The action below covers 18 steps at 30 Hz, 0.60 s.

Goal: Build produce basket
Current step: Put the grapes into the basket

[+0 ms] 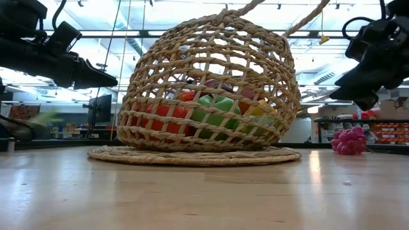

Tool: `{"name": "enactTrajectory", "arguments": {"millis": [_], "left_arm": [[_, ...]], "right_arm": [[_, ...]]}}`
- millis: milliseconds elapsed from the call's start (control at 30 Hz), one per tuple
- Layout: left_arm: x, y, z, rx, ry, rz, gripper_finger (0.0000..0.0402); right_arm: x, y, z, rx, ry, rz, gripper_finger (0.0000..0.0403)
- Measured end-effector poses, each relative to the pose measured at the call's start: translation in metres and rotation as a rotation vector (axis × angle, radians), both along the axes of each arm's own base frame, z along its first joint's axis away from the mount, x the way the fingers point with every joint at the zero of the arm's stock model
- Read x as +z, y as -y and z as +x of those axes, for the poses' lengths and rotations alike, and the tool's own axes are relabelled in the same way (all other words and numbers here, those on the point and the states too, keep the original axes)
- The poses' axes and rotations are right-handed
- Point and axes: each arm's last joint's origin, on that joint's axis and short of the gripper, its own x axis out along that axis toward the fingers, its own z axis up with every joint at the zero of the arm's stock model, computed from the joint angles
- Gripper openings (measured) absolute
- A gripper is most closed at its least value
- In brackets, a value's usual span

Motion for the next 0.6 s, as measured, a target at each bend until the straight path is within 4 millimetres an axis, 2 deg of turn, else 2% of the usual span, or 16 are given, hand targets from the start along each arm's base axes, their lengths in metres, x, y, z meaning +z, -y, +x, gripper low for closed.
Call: {"name": "enactTrajectory", "arguments": {"millis": [100,167,333,467,600], "left_arm": [[0.000,0.000,0.000,0.000,0.000,0.000,0.0394],[0.000,0.000,0.000,0.000,0.000,0.000,0.0394],[0.000,0.000,0.000,0.000,0.000,0.000,0.0394],[0.000,0.000,0.000,0.000,0.000,0.000,0.0394],[0.000,0.000,0.000,0.000,0.001,0.000,0.0394]], "right_arm": [[0.001,-0.001,0.000,0.042,0.008,0.001,0.0167],[0.000,0.000,-0.001,0.034,-0.057,0.008,0.0167],[-0.006,0.007,-0.007,-0.144,-0.333,0.014,0.0166],[-0.013,0.008,-0.002,-0.215,-0.394,0.000,0.0166],[-0.010,0.011,0.006,-0.256,-0.441,-0.037,0.0166]]}}
